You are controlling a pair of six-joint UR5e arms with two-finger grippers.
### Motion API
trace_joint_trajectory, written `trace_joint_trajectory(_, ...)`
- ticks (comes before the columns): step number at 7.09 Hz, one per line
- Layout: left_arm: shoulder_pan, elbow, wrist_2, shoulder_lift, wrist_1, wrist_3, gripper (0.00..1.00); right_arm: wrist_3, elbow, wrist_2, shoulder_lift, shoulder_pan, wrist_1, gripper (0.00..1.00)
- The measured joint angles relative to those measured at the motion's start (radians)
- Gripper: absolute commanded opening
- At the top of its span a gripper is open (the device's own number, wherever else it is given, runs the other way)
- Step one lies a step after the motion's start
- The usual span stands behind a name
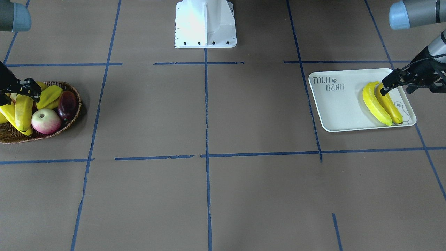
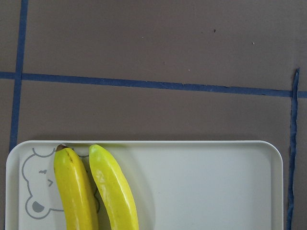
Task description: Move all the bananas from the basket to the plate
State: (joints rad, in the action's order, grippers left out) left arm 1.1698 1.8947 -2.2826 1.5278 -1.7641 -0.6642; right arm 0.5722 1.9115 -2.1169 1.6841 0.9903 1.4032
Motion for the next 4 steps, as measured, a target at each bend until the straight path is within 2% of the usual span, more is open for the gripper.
trace_joint_trajectory(4, -0.001, -0.002, 0.000, 0.000, 0.000, 0.000, 1.00, 0.000, -0.004, 0.000, 0.007, -0.006, 0.002, 0.67)
